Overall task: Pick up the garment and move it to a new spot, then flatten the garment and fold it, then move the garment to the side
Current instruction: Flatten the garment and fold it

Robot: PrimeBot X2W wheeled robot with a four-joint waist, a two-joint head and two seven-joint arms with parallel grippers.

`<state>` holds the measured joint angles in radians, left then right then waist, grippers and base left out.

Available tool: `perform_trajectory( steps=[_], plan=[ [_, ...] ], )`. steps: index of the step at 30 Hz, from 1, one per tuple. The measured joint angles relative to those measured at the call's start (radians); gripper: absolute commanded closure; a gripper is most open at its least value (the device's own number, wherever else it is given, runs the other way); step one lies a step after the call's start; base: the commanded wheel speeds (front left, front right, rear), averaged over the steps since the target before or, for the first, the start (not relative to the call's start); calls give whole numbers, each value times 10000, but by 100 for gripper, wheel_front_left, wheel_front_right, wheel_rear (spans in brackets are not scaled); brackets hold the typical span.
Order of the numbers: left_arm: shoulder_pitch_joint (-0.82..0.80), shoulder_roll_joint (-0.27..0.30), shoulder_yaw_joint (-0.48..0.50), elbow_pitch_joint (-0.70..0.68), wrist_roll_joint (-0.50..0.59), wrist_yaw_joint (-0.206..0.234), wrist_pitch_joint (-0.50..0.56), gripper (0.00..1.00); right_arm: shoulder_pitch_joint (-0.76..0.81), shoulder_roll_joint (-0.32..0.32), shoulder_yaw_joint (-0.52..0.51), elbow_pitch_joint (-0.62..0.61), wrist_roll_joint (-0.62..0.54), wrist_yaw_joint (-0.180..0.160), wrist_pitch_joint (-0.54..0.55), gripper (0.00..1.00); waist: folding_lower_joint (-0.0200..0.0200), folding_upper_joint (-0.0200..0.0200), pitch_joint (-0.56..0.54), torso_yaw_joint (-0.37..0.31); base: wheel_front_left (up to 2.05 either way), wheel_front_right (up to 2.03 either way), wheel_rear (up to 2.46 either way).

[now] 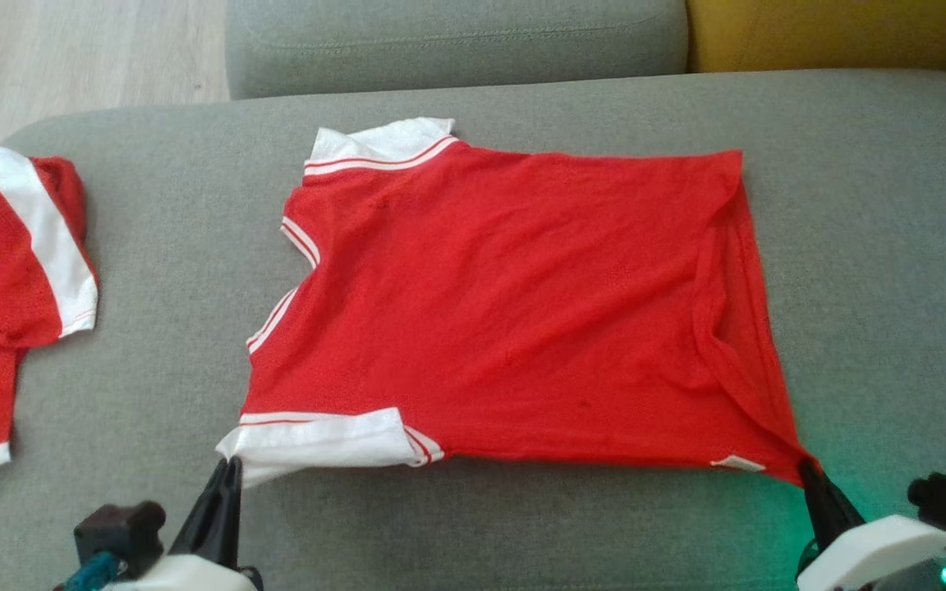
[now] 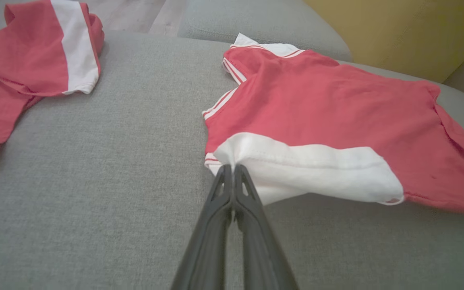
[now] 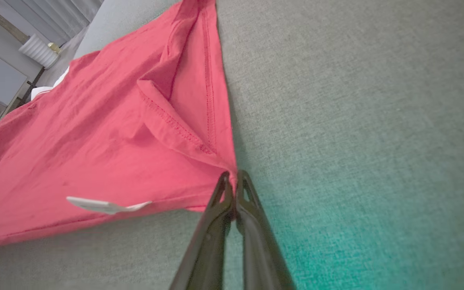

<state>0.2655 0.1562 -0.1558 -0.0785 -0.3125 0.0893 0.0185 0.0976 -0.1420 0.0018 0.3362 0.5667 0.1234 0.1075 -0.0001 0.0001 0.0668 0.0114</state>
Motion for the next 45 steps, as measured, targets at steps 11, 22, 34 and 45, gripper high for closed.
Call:
perform_trajectory(
  steps=[11,22,34,45],
  plan=[
    [-769,299,-150,-94,-176,-226,604,100,513,918,-1338,-2188,-1164,0,2403,100,0,0,93,-56,0,0,0],
    [-4159,456,-261,2067,-424,-1018,951,100,-2329,907,-1336,-1459,-1540,0,3868,100,0,0,864,-233,0,0,0],
    [-5568,146,-270,4483,-633,-1329,-489,0,-3689,577,-291,-562,-1269,0,2525,0,2,0,1538,-243,0,0,0],
    [-4448,-194,92,2688,209,-316,-2667,0,-2800,-211,623,-3053,-2353,0,-924,0,1,0,1245,-289,0,0,0]
  ],
)
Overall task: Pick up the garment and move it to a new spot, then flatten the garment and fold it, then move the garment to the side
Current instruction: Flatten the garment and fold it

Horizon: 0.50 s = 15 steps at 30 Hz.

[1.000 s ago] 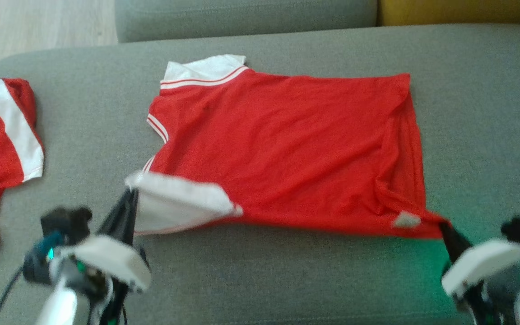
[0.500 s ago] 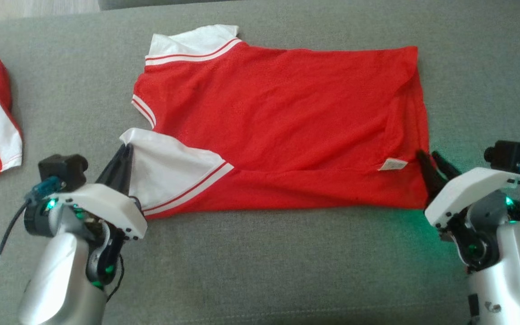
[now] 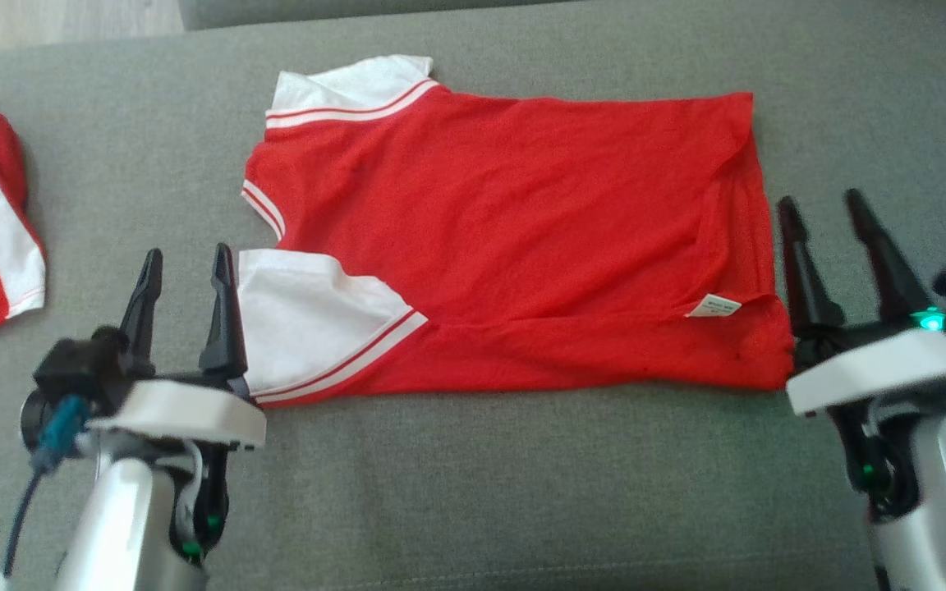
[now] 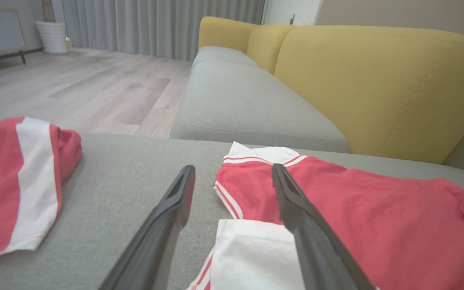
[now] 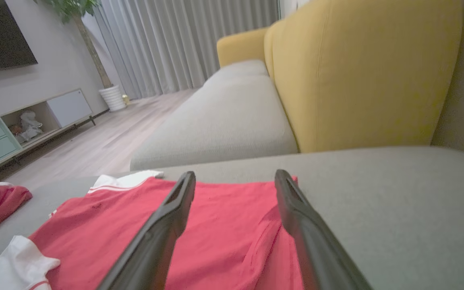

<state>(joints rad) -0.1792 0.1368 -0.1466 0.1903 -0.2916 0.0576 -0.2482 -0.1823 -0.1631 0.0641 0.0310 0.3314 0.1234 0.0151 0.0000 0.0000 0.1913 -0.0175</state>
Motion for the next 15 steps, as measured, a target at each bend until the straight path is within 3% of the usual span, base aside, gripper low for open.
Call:
perform_trajectory(
  steps=[7,15],
  plan=[
    [1356,104,-150,-1323,913,449,-13,0,1293,274,-100,-844,-784,0,-901,0,0,0,-396,65,0,0,0],
    [2313,69,-345,-1432,876,497,-13,0,2476,556,-58,-963,-857,0,-930,0,0,0,-808,26,0,0,0]
  ],
)
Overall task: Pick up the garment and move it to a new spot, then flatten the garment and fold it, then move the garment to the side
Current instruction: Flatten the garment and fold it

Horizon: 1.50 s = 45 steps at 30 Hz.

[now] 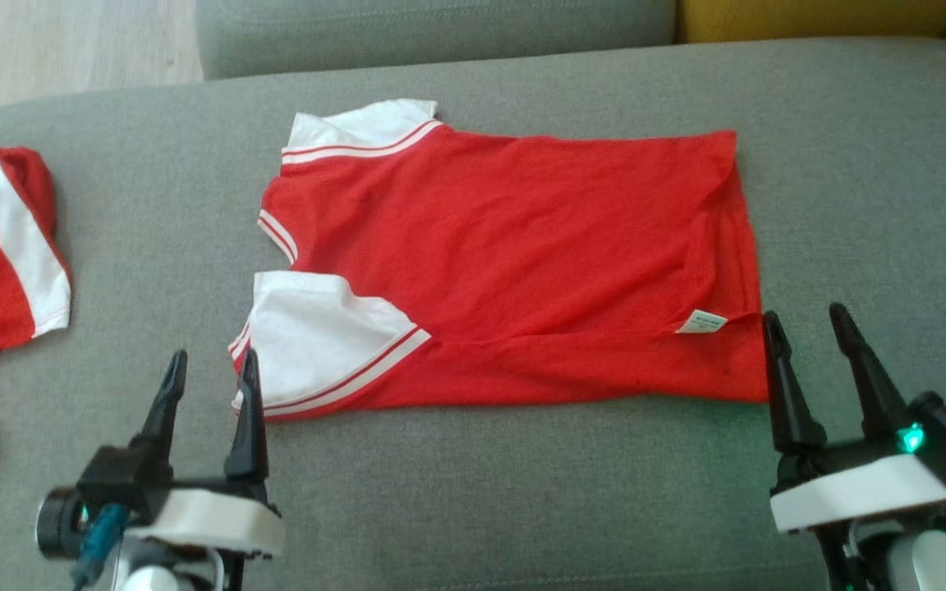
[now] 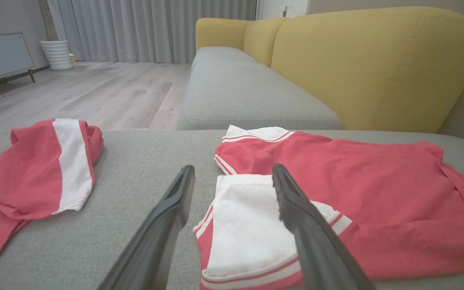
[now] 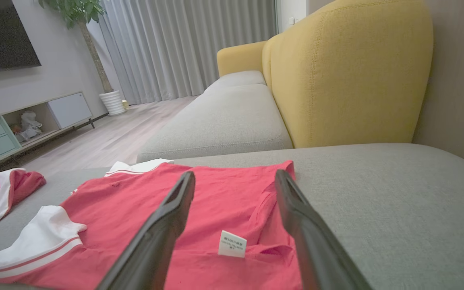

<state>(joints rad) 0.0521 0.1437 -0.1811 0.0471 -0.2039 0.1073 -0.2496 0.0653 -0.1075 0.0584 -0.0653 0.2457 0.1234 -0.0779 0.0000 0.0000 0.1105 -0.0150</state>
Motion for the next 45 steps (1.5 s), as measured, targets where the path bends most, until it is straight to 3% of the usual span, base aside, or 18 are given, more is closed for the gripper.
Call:
perform_trajectory(
  steps=[11,24,32,43,44,45],
  plan=[
    [326,19,-96,107,169,249,15,0,298,17,-56,-96,-84,0,182,0,0,0,-212,-38,0,0,0],
    [245,88,-355,268,176,242,75,0,290,33,-54,-105,-92,0,351,0,0,0,-58,-6,0,0,0],
    [-1086,38,-635,2050,-194,-313,1108,0,-501,-196,-134,1421,140,0,861,0,0,0,534,78,0,0,0],
    [-2234,-215,-305,3795,-1455,-997,1931,0,-1355,-343,-270,3083,978,0,3183,0,0,0,1565,160,0,0,0],
    [-2315,-219,-295,3829,-1521,-1076,2004,30,-1426,-345,-274,3081,1058,0,3346,0,0,0,1594,163,0,0,0],
    [-2392,-219,-295,3879,-1609,-1118,2011,85,-1483,-341,-265,3051,1179,0,3440,0,0,0,1614,164,0,0,0]
  ],
)
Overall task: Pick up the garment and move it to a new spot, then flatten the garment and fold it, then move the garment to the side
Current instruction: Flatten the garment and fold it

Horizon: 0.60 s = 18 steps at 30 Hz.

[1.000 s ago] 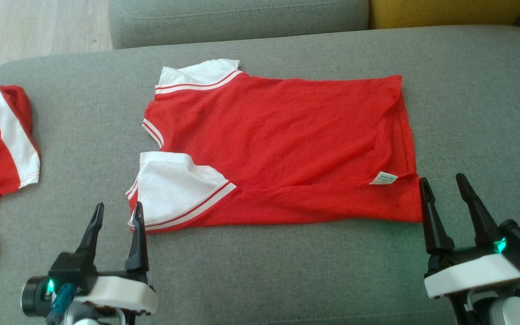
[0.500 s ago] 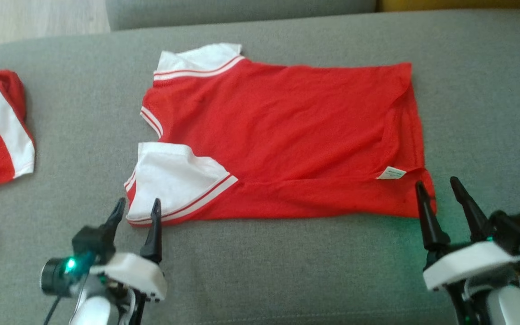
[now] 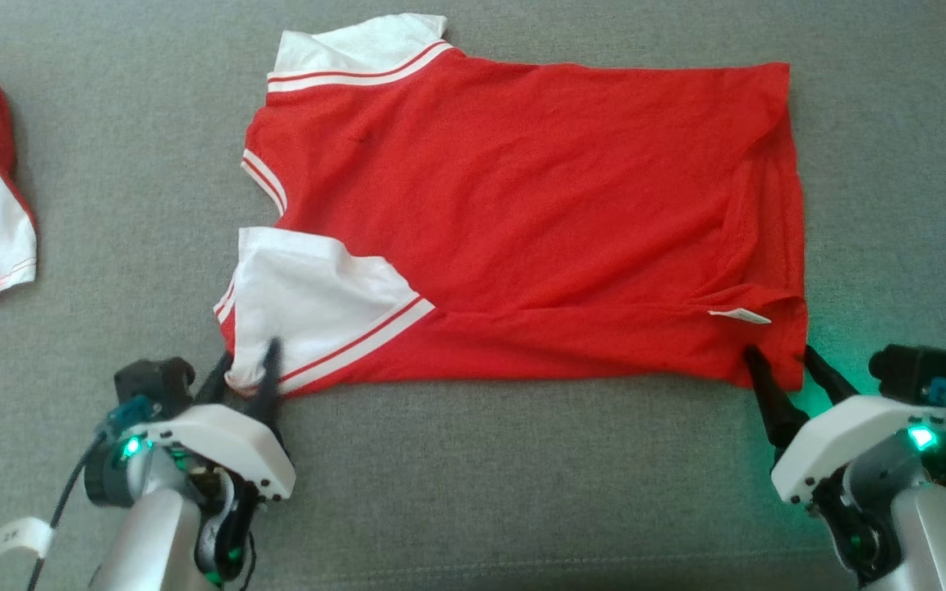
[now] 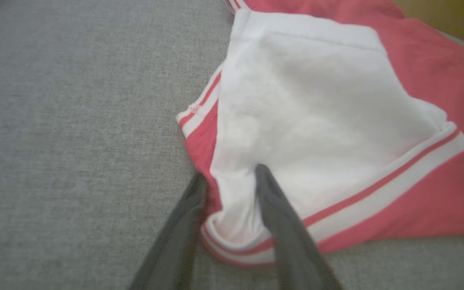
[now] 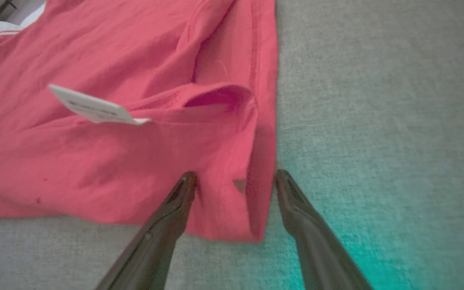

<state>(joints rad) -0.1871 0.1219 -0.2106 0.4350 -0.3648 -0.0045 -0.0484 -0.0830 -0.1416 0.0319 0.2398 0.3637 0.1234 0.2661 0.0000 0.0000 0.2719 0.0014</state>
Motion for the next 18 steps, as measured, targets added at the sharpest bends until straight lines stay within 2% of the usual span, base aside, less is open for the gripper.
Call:
perform_trajectory(
  steps=[1,2,12,18],
  plan=[
    [-55,21,0,56,-2,-54,46,100,-50,10,4,-6,100,0,92,17,0,0,7,-3,0,0,0],
    [-92,36,-2,77,-2,-81,86,100,-94,10,6,-19,150,0,192,100,0,0,6,-4,0,0,0],
    [443,102,-63,-504,102,8,-161,100,-6,4,-176,-211,328,0,146,100,0,0,-297,28,0,0,0],
    [1523,230,-29,-1490,-111,215,-31,100,749,-8,-485,-343,345,0,192,100,0,0,-697,93,0,0,0]
  ],
)
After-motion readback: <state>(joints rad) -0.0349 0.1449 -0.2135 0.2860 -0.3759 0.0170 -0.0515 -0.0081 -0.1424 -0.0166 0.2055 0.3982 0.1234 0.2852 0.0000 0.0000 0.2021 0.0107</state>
